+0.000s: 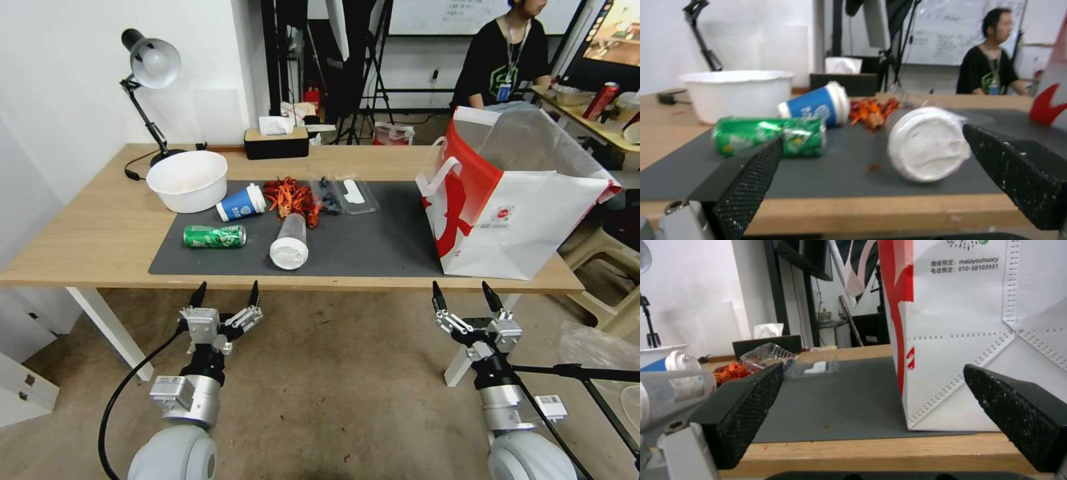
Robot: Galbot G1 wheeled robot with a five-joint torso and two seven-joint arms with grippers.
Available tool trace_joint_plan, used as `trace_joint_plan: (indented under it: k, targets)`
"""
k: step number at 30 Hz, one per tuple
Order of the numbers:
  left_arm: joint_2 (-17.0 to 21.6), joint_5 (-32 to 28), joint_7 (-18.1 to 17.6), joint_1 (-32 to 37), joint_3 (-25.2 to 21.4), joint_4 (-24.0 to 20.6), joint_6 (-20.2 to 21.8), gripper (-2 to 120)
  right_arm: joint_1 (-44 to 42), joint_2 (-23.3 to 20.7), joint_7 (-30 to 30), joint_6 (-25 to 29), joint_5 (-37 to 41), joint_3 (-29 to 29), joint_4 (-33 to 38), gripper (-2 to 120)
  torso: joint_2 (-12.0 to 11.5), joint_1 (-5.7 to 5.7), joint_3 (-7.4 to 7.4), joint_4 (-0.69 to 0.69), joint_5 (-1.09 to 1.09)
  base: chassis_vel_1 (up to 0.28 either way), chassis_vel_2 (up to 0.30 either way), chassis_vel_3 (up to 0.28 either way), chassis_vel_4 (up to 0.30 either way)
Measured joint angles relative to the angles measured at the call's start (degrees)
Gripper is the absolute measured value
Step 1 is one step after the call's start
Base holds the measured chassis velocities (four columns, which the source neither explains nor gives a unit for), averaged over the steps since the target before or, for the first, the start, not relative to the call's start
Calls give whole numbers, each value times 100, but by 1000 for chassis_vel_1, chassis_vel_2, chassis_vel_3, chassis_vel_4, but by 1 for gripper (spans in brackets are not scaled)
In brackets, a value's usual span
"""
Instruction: Pick up the trash from the table and place it into the takeout bag.
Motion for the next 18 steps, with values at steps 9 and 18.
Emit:
trace_joint_plan:
  k: [9, 18]
  targets:
    - [346, -573, 461, -381, 333, 73, -144, 100, 92, -12, 2, -18, -49, -49, -23, 100, 0, 0, 0, 0, -1, 0, 0, 0, 0]
    - [891, -1554, 300, -883, 706, 208, 513, 100, 128, 21, 10, -84, -119, -79, -23, 100, 0, 2, 0, 0, -1, 0, 0, 0, 0]
